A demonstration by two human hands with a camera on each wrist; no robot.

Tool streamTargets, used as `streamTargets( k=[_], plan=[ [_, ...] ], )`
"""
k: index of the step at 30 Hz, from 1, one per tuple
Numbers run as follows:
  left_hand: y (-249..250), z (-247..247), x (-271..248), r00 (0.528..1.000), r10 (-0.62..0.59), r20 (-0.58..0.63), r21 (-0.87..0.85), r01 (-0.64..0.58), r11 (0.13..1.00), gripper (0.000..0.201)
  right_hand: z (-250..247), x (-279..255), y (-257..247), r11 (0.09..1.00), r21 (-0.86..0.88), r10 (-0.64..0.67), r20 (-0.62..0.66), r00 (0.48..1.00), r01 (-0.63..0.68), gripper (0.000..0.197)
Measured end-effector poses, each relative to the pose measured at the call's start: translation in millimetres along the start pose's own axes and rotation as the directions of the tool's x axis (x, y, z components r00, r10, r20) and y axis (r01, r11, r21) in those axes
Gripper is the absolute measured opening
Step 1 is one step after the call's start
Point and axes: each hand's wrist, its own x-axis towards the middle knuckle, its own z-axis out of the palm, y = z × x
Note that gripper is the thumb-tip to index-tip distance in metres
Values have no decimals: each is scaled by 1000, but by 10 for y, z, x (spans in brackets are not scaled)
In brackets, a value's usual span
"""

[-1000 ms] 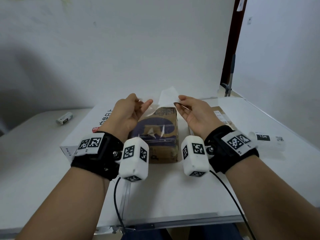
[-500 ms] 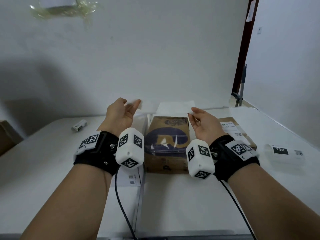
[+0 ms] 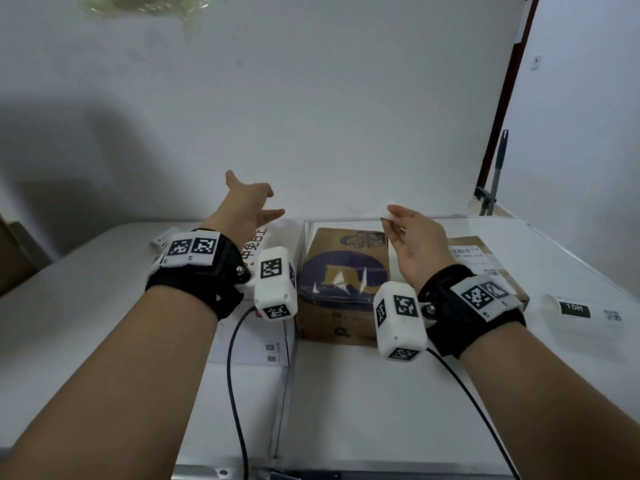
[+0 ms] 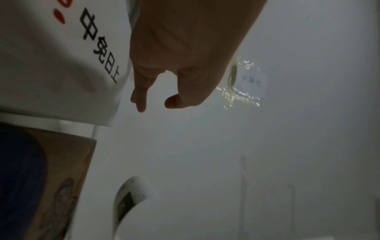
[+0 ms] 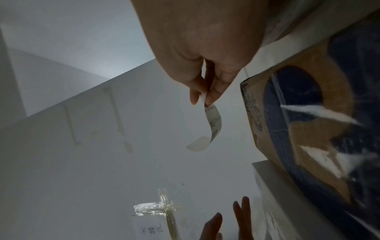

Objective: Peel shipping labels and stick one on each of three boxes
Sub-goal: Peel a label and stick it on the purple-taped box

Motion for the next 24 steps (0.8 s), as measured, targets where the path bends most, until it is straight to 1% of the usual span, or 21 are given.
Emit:
streamTargets(
  k=[2, 3, 4, 5, 6, 7, 8, 9, 10, 11, 12, 13, 14, 15, 17, 18, 19, 20, 24],
  plan=[
    [-32, 29, 9, 999, 24, -20, 58, -23, 998, 85, -7, -13, -24, 1000, -20, -17, 13, 1000, 18, 24],
    [-37, 36, 9, 999, 31, -34, 80, -29, 996, 78, -13, -20, -39, 999, -26, -21, 19, 1000, 22, 25],
    [-40, 45, 14, 998, 46, -42, 102, -42, 994, 63, -21, -28, -53, 999, -32, -23, 26, 999, 24, 25],
    [-56, 68, 30, 993, 107, -41, 161, -99, 982, 49, -32, -34, -66, 999, -38, -25, 33, 999, 26, 25],
    [-58, 105, -9, 976, 216, -17, 261, -204, 943, 44, -41, -37, -80, 998, -49, -29, 40, 999, 31, 25],
    [-54, 157, -85, 939, 342, 41, 364, -333, 870, 43, -51, -40, -88, 997, -64, -33, 46, 998, 36, 25],
    [-51, 228, -167, 881, 455, 129, 447, -462, 766, 40, -61, -43, -95, 996, -81, -38, 52, 998, 42, 26],
    [-53, 310, -259, 810, 533, 244, 483, -578, 657, 35, -71, -48, -99, 994, -95, -43, 60, 997, 49, 26],
    [-53, 392, -364, 742, 555, 376, 484, -668, 566, 30, -81, -58, -105, 993, -105, -49, 67, 997, 56, 26],
    [-57, 480, -451, 666, 548, 505, 468, -745, 475, 27, -90, -68, -112, 992, -111, -57, 73, 996, 65, 25],
    [-78, 546, -498, 601, 506, 618, 466, -799, 380, 29, -101, -79, -123, 991, -115, -67, 77, 995, 76, 25],
    [-101, 611, -531, 540, 460, 705, 466, -842, 272, 32, -120, -91, -140, 989, -122, -79, 80, 994, 88, 25],
    [-134, 658, -516, 496, 427, 756, 467, -866, 179, 34, -139, -107, -158, 986, -131, -90, 85, 992, 100, 24],
    [-173, 697, -490, 463, 416, 783, 463, -880, 108, 34, -160, -123, -180, 985, -135, -98, 93, 991, 111, 24],
    [-233, 751, -473, 432, 438, 788, 462, -886, 43, 27, -201, -145, -228, 984, -129, -107, 112, 988, 122, 23],
    [-251, 772, -481, 422, 454, 785, 462, -887, 27, 24, -217, -156, -251, 984, -125, -110, 121, 987, 125, 23],
    [-263, 791, -490, 422, 462, 780, 467, -884, 19, 20, -230, -166, -275, 984, -123, -115, 129, 985, 131, 23],
    [-269, 800, -498, 429, 471, 771, 474, -880, 25, 17, -238, -172, -297, 983, -123, -120, 138, 983, 137, 23],
    [-288, 778, -526, 503, 533, 680, 524, -842, 126, 5, -245, -195, -357, 985, -94, -127, 196, 972, 148, 17]
  ],
)
